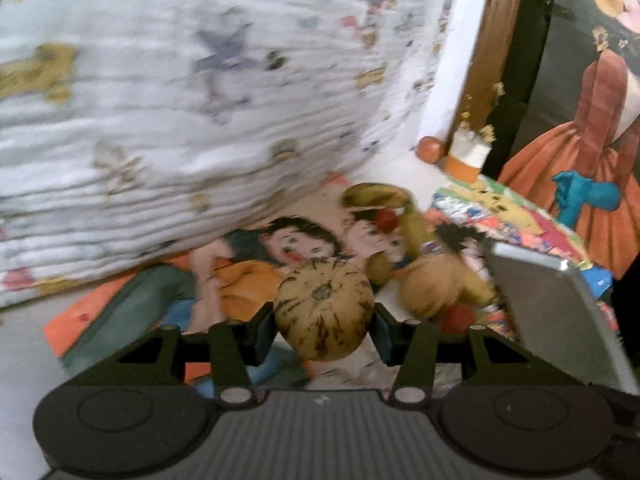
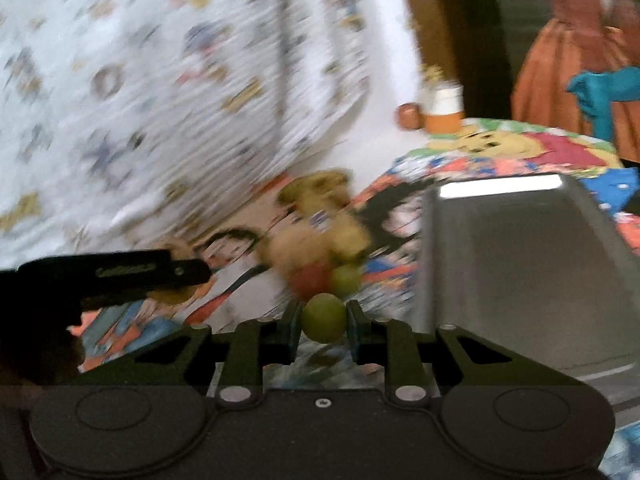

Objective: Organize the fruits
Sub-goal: 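Carry both fruits over the metal tray and open both tools to release them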

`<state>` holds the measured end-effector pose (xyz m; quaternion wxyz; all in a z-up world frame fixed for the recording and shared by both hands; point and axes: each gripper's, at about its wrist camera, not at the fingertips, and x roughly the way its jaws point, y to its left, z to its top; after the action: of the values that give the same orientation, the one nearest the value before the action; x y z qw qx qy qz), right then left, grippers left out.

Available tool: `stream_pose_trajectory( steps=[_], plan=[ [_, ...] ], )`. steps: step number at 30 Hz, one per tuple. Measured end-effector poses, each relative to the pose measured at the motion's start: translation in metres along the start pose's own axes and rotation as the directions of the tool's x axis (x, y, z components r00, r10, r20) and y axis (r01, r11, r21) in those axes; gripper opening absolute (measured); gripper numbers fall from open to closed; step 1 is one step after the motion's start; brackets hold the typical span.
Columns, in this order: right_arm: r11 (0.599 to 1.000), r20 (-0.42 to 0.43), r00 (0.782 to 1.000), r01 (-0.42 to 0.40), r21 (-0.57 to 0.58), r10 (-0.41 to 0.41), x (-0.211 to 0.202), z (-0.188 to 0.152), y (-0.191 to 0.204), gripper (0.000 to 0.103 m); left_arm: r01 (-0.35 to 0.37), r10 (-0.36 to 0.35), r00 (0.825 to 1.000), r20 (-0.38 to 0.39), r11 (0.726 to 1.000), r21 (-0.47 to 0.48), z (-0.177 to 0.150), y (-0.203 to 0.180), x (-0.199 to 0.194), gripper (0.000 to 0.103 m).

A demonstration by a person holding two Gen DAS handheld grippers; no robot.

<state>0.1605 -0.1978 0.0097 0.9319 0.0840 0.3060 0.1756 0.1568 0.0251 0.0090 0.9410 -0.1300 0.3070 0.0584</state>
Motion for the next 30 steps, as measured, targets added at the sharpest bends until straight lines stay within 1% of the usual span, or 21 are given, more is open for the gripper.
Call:
stream_pose_trajectory(
  steps=[6,11,15,20,24,30],
  plan=[
    [0.998,0.088,0.995,0.050,0.035,-0.053,-0.013,0.033,-0.055,0.026,0.076,-0.076,0.997,0.009,0.997,0.010,0.019,-0.042,0.010,0.054],
    [0.995,0.110,0.989,0.090,0.046,-0.095,-0.005,0.059,-0.096,0.026,0.151,-0.151,0.988,0.017,0.987,0.047,0.027,-0.084,0.022,0.054],
    [0.989,0.093,0.987,0.127,0.069,-0.133,0.011,0.071,-0.123,0.025,0.217,-0.217,0.976,-0.003,0.973,0.084,0.026,-0.116,0.036,0.054],
    [0.980,0.059,0.982,0.171,0.105,-0.178,0.030,0.072,-0.146,0.025,0.281,-0.277,0.960,-0.049,0.949,0.140,0.019,-0.149,0.059,0.054],
    [0.969,0.032,0.976,0.212,0.126,-0.217,0.038,0.066,-0.159,0.025,0.313,-0.304,0.949,-0.079,0.933,0.178,0.013,-0.165,0.073,0.054],
    [0.962,-0.001,0.971,0.239,0.135,-0.241,0.043,0.058,-0.169,0.025,0.334,-0.315,0.942,-0.117,0.919,0.211,0.004,-0.175,0.087,0.054]
  ],
)
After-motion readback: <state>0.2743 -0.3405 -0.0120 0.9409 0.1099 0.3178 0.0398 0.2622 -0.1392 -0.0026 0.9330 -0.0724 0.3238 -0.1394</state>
